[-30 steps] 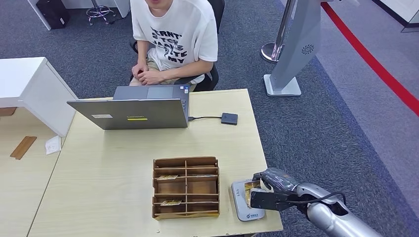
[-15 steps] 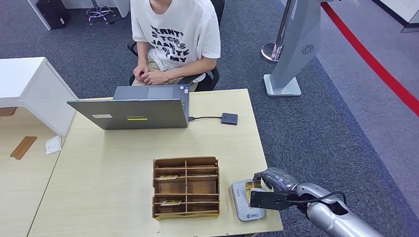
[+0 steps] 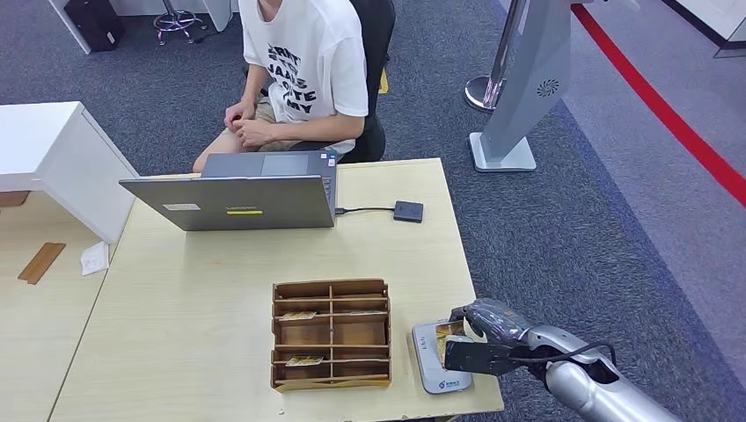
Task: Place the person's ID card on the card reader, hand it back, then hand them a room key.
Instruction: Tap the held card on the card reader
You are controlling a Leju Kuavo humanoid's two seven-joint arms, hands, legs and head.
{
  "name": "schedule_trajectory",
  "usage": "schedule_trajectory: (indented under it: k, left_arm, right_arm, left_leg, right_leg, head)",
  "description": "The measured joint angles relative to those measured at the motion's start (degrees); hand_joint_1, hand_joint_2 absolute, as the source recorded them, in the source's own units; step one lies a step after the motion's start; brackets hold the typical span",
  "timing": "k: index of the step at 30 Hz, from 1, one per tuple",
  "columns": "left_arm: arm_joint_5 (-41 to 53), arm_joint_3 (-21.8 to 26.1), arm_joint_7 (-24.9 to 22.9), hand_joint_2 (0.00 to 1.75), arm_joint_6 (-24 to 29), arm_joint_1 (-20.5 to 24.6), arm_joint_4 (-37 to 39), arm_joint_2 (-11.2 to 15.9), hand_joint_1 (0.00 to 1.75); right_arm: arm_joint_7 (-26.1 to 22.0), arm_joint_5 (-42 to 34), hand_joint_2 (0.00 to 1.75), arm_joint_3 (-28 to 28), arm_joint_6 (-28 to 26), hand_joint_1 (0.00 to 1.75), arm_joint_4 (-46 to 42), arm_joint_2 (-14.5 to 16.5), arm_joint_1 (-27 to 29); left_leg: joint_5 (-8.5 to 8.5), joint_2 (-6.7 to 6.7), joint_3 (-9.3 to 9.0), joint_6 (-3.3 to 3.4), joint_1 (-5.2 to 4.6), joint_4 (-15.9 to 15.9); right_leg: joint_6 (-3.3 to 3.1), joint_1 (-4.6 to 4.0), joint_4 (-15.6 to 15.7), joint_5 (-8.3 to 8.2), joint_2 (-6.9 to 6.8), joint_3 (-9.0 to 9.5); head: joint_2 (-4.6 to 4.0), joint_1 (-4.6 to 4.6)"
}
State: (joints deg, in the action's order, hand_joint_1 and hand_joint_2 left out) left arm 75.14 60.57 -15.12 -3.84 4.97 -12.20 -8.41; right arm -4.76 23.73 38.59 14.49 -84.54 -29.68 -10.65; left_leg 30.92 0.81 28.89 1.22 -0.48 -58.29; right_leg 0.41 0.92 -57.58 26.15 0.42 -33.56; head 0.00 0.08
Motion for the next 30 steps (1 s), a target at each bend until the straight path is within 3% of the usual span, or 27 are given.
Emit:
schedule_trajectory:
  k: [15,30]
  left_arm:
    - [-0.5,0.0,0.6,0.00,-0.3,0.0,0.0,0.0,0.00]
    - [-0.1,0.0,0.7,0.00,-0.4,0.0,0.0,0.0,0.00]
  right_arm:
    - [-4.4,-2.8,1.75,-3.4,0.1,1.75,-7.6,-2.9,2.5]
    - [-5.5,-3.2,1.75,-3.4,3.5,1.75,-9.3,-3.4,2.6]
  left_leg:
    - [0.00,0.00,0.01,0.00,0.00,0.0]
    - [0.00,0.01,0.02,0.00,0.00,0.0]
  right_leg:
    - [0.00,0.00,0.0,0.00,0.00,0.00]
    - [0.00,0.00,0.0,0.00,-0.01,0.00]
  head:
    - [0.00,-0.01]
    - [0.00,0.01]
